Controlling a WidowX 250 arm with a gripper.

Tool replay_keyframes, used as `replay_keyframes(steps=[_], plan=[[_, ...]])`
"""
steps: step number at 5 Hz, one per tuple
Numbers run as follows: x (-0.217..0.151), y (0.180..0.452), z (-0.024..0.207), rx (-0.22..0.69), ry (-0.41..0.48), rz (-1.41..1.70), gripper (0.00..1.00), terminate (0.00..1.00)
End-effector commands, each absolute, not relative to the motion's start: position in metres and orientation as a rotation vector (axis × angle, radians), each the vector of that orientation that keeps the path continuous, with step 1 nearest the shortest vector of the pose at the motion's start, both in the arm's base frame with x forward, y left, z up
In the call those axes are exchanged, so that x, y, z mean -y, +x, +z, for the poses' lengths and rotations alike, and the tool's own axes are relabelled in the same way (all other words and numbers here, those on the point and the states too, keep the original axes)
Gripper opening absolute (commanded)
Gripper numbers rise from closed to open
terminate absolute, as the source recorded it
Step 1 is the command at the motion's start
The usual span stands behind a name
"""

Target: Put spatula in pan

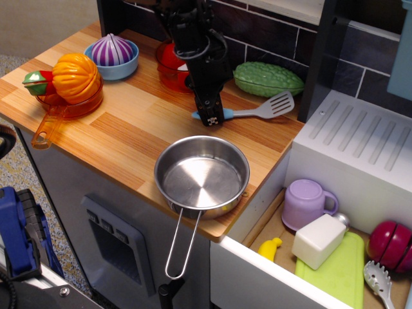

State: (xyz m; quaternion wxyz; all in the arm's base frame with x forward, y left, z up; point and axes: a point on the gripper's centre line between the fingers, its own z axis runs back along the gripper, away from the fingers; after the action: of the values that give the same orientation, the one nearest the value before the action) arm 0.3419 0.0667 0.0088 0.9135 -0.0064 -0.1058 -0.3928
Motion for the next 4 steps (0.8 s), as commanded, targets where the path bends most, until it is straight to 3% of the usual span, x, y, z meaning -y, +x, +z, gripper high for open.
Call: replay_keyframes(steps=[1,2,4], plan=[[-0.082,0.336,0.061,0.117,0.027,-0.825,0.0,0.0],[-0.08,0.327,0.09,0.031,0.006,-0.815,0.0,0.0],[-0.054,0.286,0.111,-0.031,-0.018,-0.697,0.0,0.0]])
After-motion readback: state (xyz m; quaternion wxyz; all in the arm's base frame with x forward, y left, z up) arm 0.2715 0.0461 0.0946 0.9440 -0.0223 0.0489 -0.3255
